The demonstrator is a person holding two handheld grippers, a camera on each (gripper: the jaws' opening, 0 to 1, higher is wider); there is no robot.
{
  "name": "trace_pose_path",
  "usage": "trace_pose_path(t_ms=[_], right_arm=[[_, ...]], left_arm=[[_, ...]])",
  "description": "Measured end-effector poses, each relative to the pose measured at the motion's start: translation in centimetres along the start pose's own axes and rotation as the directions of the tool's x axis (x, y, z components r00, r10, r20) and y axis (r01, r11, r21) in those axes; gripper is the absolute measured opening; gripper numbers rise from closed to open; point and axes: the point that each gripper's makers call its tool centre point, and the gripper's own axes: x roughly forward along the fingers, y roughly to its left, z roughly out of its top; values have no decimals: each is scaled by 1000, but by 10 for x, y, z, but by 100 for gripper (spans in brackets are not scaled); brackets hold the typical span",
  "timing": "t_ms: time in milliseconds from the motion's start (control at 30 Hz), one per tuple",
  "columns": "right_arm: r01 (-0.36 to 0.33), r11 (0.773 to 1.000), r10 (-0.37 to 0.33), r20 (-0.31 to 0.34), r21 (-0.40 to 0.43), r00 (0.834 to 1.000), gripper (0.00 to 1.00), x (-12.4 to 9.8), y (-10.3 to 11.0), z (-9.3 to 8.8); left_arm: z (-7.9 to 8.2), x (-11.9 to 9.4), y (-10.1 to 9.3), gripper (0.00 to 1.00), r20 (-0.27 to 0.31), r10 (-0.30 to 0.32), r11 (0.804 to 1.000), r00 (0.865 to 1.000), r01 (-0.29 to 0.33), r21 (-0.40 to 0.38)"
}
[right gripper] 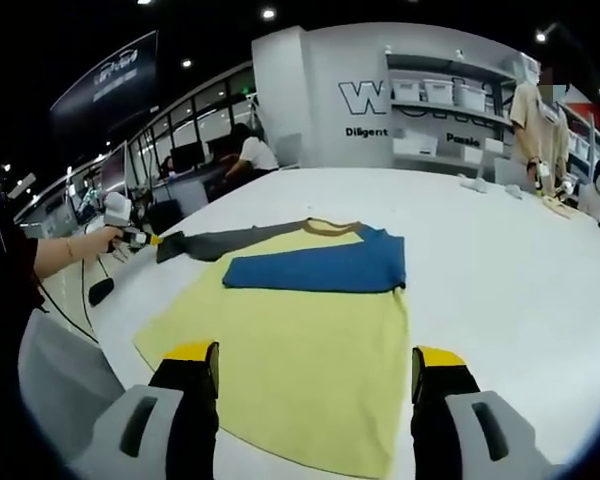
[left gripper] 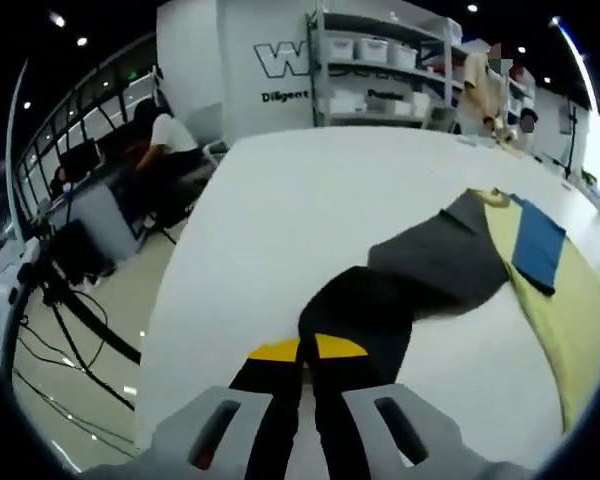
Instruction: Fold the garment on the visible template until the final outline fits inside the template.
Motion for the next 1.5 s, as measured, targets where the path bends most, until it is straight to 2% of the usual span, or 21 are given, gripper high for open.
trace_pose_path(t_ms=[67,300,400,567,900,1267,1500], right_arm=[[-4,1000,4,-2,-4,1000,76,1,1,0],[-15,1000,15,-11,-13,1000,76,1,6,0],[-18,1000,18,2,-7,1000,75,2,6,4],[-24,1000,24,4,-4,1000,75,2,7,3],[-25,1000,25,2,0,1000,77,0,6,-1],[-22,1000,22,-6,3,1000,78,-2,4,-5],[-13,1000,13,-9,4,1000,78,-4,0,-7]], left_arm=[[10,-6,8,1,19,25,999,1000,-26,39],[36,-24,18,1,86,67,995,994,-73,73],[53,-32,20,1,145,92,991,985,-105,87],[66,-34,10,2,165,87,982,983,-112,151],[84,-31,-3,3,184,75,980,980,-106,169],[117,-27,-31,3,243,25,979,970,-72,189],[135,-25,-58,3,272,-25,978,962,-33,207]])
